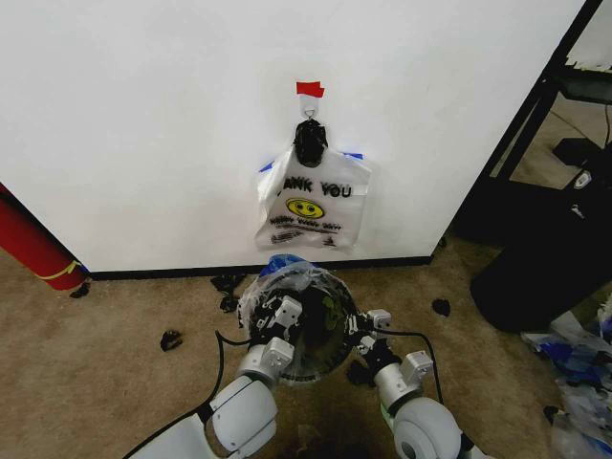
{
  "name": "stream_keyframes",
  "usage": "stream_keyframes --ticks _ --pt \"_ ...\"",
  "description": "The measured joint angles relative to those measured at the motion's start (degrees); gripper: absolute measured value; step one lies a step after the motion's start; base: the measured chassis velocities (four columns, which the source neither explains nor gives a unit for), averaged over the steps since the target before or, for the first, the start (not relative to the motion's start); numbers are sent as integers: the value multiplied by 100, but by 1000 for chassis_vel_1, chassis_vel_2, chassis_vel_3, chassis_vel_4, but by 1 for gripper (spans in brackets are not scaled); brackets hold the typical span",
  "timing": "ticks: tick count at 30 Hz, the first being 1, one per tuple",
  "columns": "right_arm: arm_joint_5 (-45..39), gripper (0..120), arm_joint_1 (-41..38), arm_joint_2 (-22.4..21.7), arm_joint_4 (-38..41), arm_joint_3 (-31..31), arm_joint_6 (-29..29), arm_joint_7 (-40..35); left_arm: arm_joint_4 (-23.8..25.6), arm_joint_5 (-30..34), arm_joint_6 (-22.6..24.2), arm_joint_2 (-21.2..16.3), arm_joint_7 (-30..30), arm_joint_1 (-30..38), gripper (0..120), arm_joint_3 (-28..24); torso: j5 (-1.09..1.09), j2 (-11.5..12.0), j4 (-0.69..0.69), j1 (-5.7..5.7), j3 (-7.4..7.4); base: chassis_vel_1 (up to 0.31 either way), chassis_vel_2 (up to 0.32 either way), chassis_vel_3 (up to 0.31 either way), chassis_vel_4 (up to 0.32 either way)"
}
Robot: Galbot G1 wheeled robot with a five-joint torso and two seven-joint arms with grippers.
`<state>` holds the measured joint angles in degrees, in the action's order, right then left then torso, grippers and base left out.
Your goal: Pick up the garbage bag from the wall and place it over the trash bin.
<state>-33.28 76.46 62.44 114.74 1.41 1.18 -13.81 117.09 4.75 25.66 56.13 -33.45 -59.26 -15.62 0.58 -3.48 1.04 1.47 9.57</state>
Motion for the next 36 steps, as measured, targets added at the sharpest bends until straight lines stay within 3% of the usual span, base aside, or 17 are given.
stream_keyframes --ticks 10,17,36 --pt "285 0 134 5 -1 -79 92 235 -146 -2 72 98 61 -1 0 -108 0 0 0 0 0 0 0 0 0" --pt "833 0 267 -3 -6 3 488 620 -584 17 131 166 61 218 0 -180 0 0 0 0 0 0 0 0 0" --pt "1617 0 458 -64 37 162 1022 1269 -1084 129 224 318 -39 410 0 -89 0 0 0 0 0 0 0 0 0"
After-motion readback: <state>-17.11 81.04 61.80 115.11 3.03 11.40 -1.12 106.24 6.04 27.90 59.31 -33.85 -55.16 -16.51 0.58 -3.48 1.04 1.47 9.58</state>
